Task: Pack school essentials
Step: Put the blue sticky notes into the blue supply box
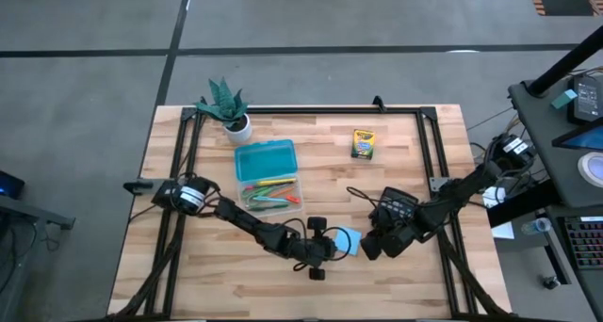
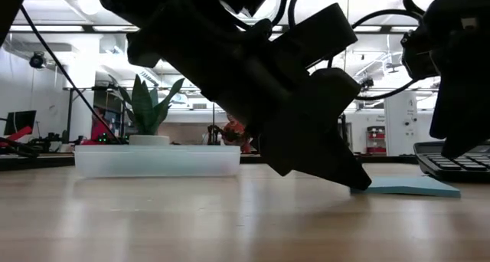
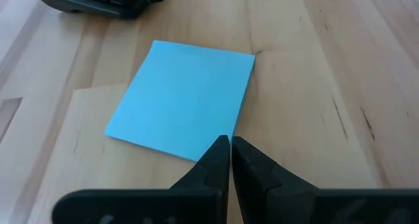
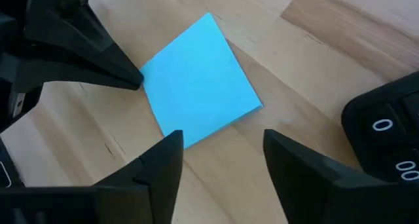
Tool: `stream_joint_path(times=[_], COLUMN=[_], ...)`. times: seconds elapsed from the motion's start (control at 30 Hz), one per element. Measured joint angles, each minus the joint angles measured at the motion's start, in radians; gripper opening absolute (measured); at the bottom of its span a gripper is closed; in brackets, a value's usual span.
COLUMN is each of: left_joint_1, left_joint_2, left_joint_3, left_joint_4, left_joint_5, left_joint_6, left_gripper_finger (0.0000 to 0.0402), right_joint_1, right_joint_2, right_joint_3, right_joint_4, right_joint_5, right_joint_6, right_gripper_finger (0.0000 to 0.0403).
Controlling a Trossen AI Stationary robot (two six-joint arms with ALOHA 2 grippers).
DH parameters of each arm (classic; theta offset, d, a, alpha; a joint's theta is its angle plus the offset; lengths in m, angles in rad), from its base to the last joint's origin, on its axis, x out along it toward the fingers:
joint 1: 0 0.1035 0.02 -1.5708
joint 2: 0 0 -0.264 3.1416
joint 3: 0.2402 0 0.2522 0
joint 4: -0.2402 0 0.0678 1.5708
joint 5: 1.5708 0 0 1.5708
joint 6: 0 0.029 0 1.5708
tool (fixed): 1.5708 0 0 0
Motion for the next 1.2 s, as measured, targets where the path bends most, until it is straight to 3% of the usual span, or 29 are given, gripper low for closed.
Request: stream_joint_path(times=[0.3,1.2], left_joint_1=[0.007,0.011], left_joint_2=[0.0,0.035], left_joint_3=[0.0,-0.001], left_joint_4=[0.002,0.002], left_joint_5=[0.007,0.009], left_joint_6=[0.01,-0.045], left_gripper_finger=[0.0,0.0], right_joint_1=[0.0,-0.028], right_joint_2=[0.038,0.143], right_joint_3=[0.0,-0.007], right_joint_4=[0.019,0.089], right_joint_5=[0.0,0.063], right_joint_6=[0.002,0.032], right_gripper_finger=[0.0226,0.0227])
